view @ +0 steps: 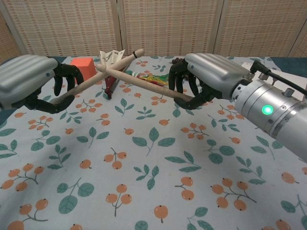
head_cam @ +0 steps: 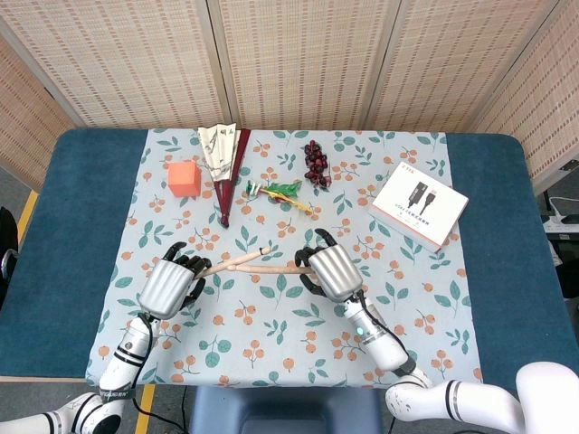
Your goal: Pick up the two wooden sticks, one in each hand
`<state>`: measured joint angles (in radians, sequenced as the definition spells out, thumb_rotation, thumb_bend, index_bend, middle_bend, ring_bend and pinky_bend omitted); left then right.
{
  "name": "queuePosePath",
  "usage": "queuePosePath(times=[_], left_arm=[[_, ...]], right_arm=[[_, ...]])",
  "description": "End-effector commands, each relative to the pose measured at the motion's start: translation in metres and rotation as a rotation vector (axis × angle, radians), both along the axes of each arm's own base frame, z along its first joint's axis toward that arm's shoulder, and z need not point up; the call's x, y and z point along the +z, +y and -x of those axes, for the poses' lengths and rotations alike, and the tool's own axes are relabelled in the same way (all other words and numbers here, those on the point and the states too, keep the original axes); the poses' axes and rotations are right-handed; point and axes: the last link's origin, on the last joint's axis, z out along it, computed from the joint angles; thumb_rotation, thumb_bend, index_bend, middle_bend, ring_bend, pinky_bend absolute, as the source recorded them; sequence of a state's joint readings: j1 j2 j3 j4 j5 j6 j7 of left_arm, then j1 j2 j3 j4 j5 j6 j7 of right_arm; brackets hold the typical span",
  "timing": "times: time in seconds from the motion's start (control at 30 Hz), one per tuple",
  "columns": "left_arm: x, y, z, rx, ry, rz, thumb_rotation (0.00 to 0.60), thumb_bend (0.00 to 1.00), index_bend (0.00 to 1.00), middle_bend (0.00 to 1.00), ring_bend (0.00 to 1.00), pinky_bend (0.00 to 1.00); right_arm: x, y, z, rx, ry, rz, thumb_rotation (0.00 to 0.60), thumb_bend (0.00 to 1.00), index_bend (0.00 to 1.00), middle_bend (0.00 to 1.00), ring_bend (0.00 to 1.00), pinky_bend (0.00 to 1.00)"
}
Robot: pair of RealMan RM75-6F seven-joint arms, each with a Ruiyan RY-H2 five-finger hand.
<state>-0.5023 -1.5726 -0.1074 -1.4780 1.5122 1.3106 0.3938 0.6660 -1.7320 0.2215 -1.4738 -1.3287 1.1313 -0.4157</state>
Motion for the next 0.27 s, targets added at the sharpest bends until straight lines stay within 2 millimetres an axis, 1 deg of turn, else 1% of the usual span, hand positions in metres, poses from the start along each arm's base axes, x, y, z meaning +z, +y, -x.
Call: queuePosePath(times=[0.03, 0.27], left_arm=[[0.0018, -0.0042, -0.0011, -0.008, 0.003, 0.000, 0.600, 0.65, 0.82, 0.88, 0.56, 0.23], [0.0014, -0.0048, 0.0000, -0.005, 0.010, 0.005, 0.600, 0.65, 0.82, 0.88, 0.56, 0.23]], right_arm=[[-0.0016, -0.0004, 0.0002, -0.005, 0.002, -0.007, 0.600, 0.34, 1.00, 0.87, 0.63, 0.16], [-0.0006, 0.0000, 0.0020, -0.004, 0.002, -0.003, 0.600, 0.34, 1.00, 0.87, 0.63, 0.16]])
